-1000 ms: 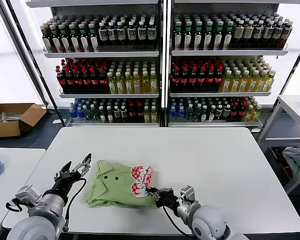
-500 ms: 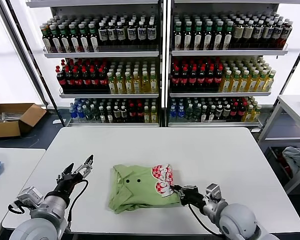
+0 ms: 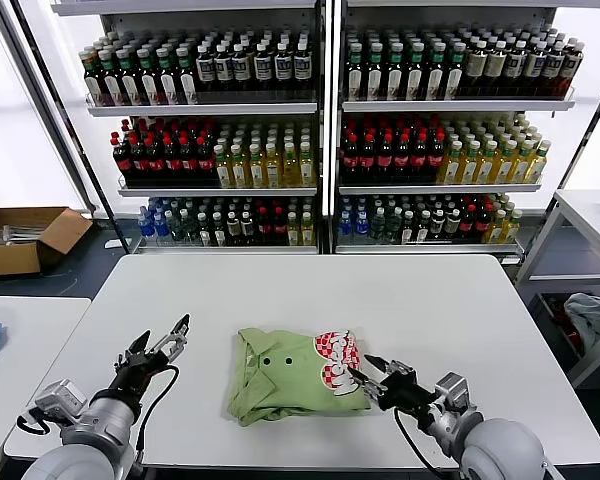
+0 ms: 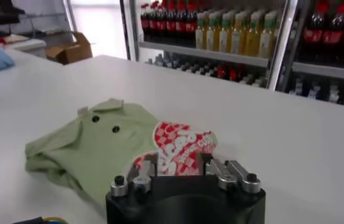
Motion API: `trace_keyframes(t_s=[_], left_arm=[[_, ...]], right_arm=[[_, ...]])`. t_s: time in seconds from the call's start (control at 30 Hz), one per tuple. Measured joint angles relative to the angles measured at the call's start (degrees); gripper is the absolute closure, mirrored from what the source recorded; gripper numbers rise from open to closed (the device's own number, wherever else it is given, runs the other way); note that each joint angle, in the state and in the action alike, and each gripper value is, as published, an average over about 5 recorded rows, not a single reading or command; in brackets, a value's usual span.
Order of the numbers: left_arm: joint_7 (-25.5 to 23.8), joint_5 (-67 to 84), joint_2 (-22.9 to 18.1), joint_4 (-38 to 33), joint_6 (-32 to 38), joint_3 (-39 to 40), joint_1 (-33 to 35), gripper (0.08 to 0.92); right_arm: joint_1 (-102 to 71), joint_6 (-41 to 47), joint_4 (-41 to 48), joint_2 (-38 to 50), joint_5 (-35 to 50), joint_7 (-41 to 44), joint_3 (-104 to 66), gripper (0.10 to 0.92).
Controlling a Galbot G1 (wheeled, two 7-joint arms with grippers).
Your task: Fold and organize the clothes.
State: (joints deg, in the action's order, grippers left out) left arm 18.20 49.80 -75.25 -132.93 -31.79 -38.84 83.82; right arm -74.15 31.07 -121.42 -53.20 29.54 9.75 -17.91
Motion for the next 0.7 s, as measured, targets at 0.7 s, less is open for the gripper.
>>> trace_keyframes(t_s=[0.7], left_arm=[[-1.78,-0.21,-0.41,-0.47,0.57,-1.98,1.84,0.177]], right_arm=[[13.94,0.46,15.88,-12.36,-4.08,-6.90,14.38,0.203]])
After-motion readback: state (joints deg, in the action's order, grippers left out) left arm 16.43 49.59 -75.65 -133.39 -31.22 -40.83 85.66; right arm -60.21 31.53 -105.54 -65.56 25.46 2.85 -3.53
